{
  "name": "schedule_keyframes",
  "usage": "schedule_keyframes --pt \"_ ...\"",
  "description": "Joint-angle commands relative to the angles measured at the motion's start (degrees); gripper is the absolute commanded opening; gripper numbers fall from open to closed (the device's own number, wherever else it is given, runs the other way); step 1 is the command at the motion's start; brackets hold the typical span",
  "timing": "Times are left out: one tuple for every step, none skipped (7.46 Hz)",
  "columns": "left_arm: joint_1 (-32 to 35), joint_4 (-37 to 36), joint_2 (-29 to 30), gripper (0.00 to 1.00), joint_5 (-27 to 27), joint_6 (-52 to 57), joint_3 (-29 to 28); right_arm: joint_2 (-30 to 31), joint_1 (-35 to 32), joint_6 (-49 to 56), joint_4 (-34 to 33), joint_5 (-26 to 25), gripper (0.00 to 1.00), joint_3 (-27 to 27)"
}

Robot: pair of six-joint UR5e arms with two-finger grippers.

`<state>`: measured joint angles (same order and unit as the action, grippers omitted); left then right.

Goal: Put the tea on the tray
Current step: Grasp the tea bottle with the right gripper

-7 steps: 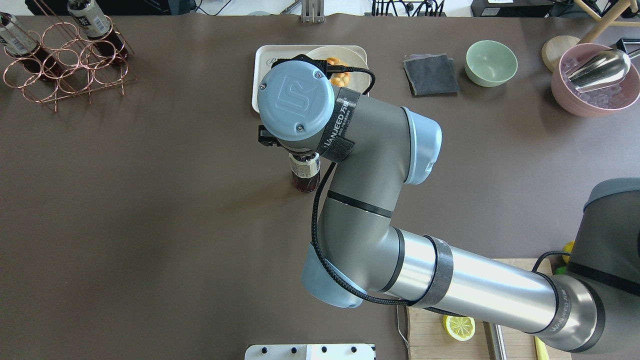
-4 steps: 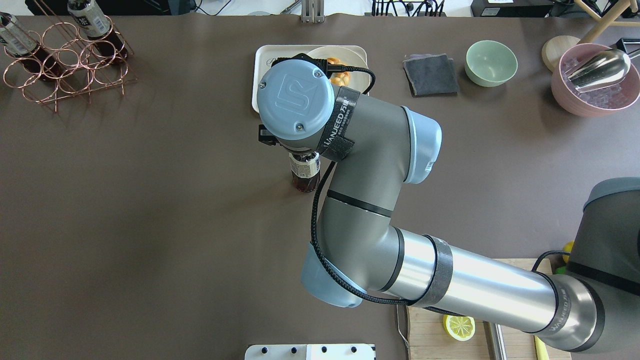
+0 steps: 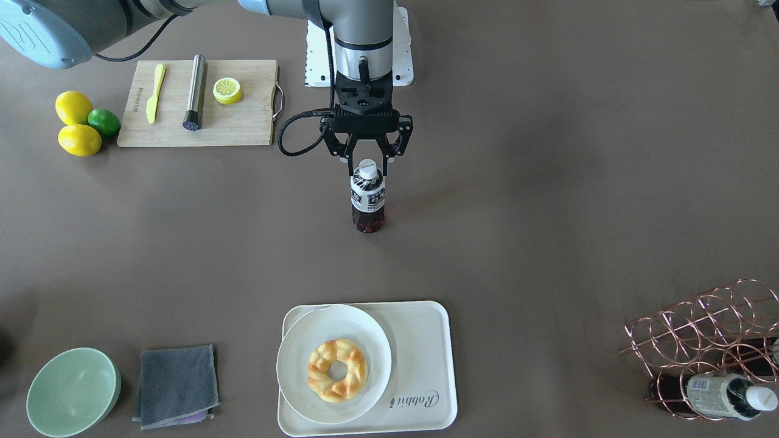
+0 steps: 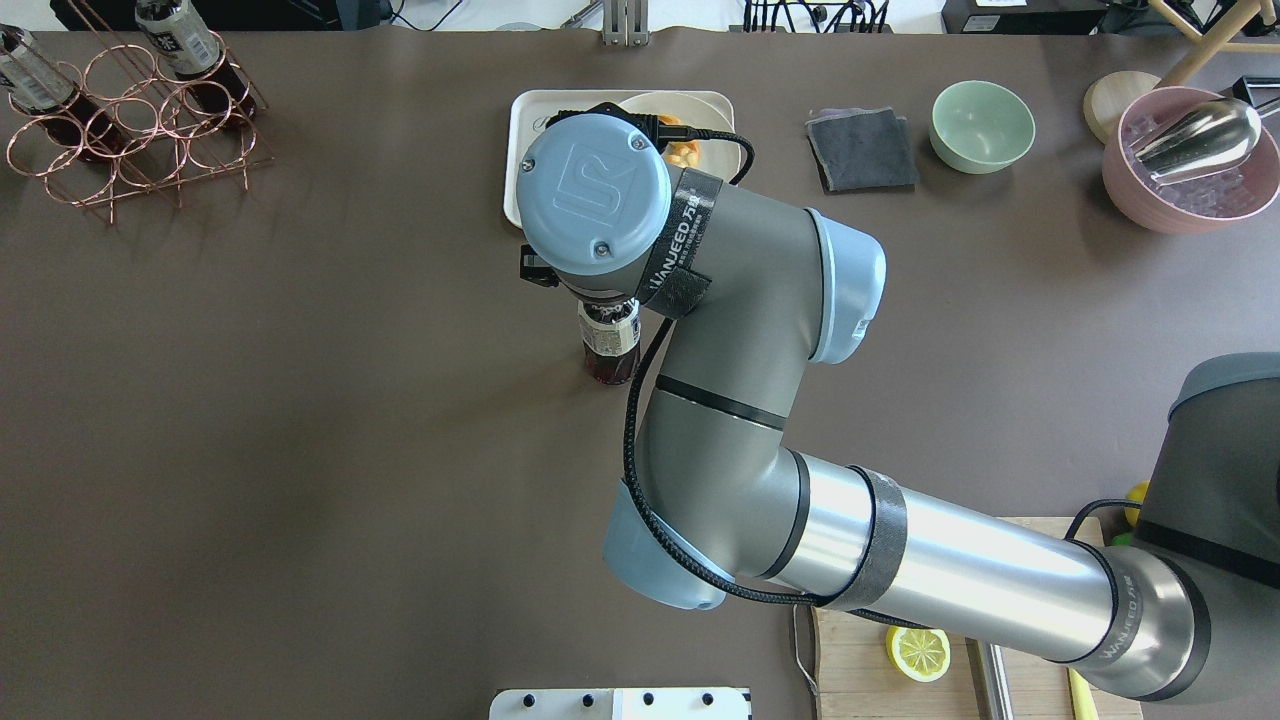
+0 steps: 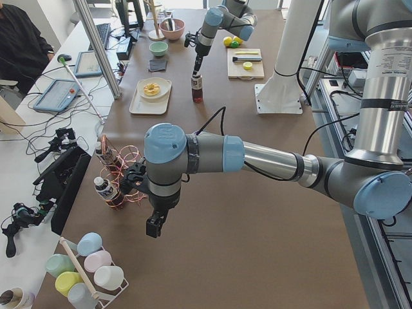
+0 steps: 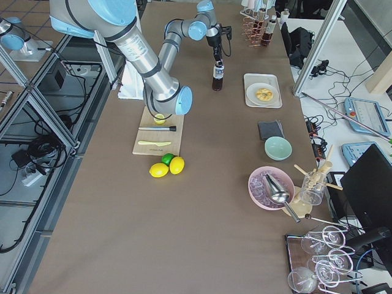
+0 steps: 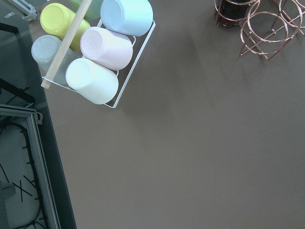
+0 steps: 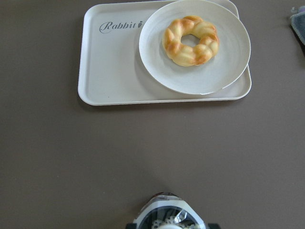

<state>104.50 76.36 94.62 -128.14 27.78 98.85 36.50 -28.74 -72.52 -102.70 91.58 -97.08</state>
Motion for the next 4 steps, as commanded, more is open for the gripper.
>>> schedule_keyframes --pt "0.0 0.01 0.13 0.97 0.0 -0.09 0.11 -0.02 -0.08 0.19 0.05 0.0 0.58 0.22" --pt "0.0 0.01 0.13 0.98 0.0 -0.09 0.02 -0.02 -0.08 0.19 0.05 0.0 0.51 0.4" --pt "-0.09 0.01 0.13 0.97 0.0 -0.09 0.02 -0.02 -0.08 0.19 0.05 0.0 0.27 0.4" --pt "0.0 0.01 0.22 0.97 0.0 -0.09 0.02 -0.02 -0.17 0.54 0.05 0.0 0.07 0.31"
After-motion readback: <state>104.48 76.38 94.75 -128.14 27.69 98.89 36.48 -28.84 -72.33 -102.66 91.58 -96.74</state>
